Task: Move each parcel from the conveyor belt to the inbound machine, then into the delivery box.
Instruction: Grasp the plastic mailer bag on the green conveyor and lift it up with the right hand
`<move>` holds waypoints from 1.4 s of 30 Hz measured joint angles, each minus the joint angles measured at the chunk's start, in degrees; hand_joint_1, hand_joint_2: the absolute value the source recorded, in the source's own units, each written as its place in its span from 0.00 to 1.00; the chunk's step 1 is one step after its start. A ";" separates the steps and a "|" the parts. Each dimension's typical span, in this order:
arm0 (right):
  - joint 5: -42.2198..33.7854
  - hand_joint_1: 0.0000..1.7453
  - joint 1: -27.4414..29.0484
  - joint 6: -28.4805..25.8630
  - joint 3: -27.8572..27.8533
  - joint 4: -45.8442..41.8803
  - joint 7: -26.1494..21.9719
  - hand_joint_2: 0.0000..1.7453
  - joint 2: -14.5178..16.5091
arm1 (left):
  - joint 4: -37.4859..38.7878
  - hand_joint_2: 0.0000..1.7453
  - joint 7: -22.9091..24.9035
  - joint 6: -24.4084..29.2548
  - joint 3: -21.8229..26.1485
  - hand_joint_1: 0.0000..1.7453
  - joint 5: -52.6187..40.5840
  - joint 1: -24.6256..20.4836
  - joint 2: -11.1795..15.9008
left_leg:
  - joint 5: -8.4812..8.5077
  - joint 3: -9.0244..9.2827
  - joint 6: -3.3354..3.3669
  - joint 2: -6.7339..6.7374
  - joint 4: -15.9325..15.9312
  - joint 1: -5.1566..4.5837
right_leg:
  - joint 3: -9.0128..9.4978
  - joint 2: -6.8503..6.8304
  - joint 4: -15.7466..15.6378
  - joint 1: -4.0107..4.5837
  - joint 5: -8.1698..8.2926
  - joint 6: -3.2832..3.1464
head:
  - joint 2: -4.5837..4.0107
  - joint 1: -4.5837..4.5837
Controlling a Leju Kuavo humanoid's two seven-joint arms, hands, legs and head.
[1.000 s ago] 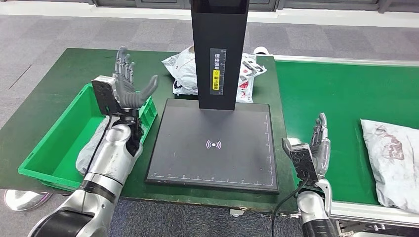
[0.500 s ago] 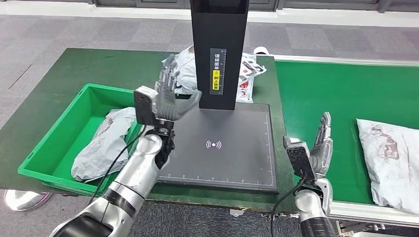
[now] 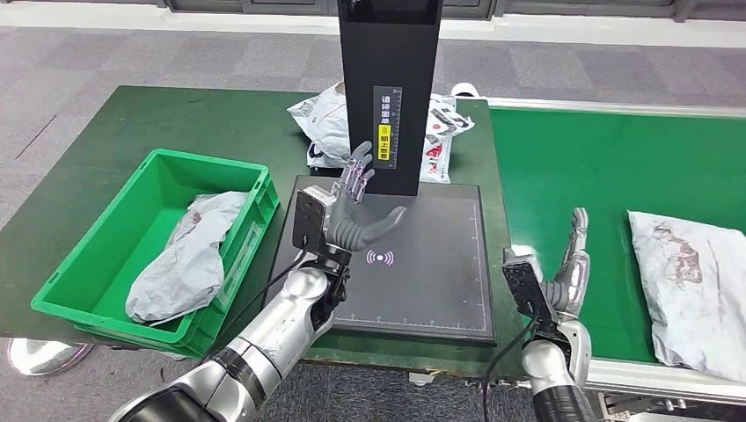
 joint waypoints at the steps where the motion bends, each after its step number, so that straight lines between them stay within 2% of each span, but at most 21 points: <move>1: 0.03 0.00 0.00 0.00 0.00 0.08 0.00 1.00 -0.01 | 0.20 1.00 -0.02 0.00 -0.01 0.00 0.02 0.00 -0.03 | 0.00 0.00 0.00 0.00 0.00 0.00 | 0.00 0.00 0.00 0.00 0.00 0.00 | 0.00 0.00; 13: 1.74 0.00 -0.10 -1.36 -0.15 0.71 1.04 1.00 -0.08 | 1.71 1.00 0.46 -0.08 -0.49 0.00 0.04 -0.01 -0.24 | 0.00 0.00 0.00 0.00 0.00 0.00 | 0.00 0.00 0.00 -0.03 0.00 0.01 | 0.00 0.00; 17: 12.30 0.00 -0.63 -3.71 -2.93 1.78 4.67 1.00 -0.29 | 3.73 1.00 1.28 0.37 -1.60 0.00 -0.95 0.08 -0.64 | 0.00 0.00 0.01 -0.02 0.00 0.00 | 0.00 -0.02 0.00 -0.05 -0.01 0.02 | 0.00 0.00; 22: 34.29 0.00 -1.45 -3.98 -14.82 3.26 9.32 1.00 -0.80 | 7.81 1.00 1.54 3.17 -2.09 0.00 -2.86 0.89 -1.32 | -0.04 -0.01 0.06 -0.06 0.01 -0.01 | 0.02 -0.08 -0.03 -0.10 -0.03 0.05 | 0.00 0.00; 25: 45.25 0.00 -1.49 -3.19 -22.83 4.99 14.96 1.00 -2.57 | 9.59 1.00 1.93 5.75 -2.33 0.00 -3.95 1.50 -1.37 | -0.08 -0.02 0.13 -0.14 0.02 -0.03 | 0.05 -0.13 -0.04 -0.13 -0.08 0.13 | 0.00 0.00; 27: 51.63 0.00 -1.67 -2.89 -26.39 9.53 25.11 1.00 -5.42 | 10.40 1.00 1.79 7.45 -2.36 0.00 -4.06 1.74 -1.30 | -0.12 -0.03 0.21 -0.23 0.02 -0.06 | 0.12 -0.24 -0.04 -0.16 -0.12 0.20 | 0.00 0.00; 29: 54.49 0.00 -1.90 -3.42 -28.54 15.24 35.79 1.00 -8.45 | 11.12 1.00 1.59 8.21 -2.34 0.00 -3.99 1.77 -1.13 | -0.11 -0.06 0.30 -0.34 0.03 -0.12 | 0.18 -0.42 -0.04 -0.22 -0.17 0.28 | 0.00 0.01; 30: 54.87 0.00 -2.09 -3.62 -29.21 17.59 38.66 1.00 -9.65 | 11.46 1.00 1.54 8.46 -2.33 0.00 -3.95 1.77 -1.04 | -0.11 -0.07 0.33 -0.33 0.02 -0.15 | 0.18 -0.43 -0.03 -0.25 -0.18 0.30 | 0.00 0.01; 34: 55.40 0.00 -3.80 -3.87 -29.87 24.90 42.40 1.00 -12.65 | 12.70 1.00 1.57 9.75 -2.31 0.00 -3.93 1.75 -0.98 | -0.15 0.02 0.38 -0.13 0.02 -0.18 | 0.15 -0.21 -0.03 -0.27 -0.17 0.31 | 0.00 0.00; 42: 55.40 0.00 -8.07 -4.02 -29.86 33.68 44.77 1.00 -15.10 | 14.92 1.00 0.94 10.85 -2.13 0.00 -3.82 1.62 -1.44 | -0.09 0.02 0.39 -0.18 0.01 -0.17 | 0.17 -0.29 -0.01 -0.27 -0.17 0.31 | 0.00 0.00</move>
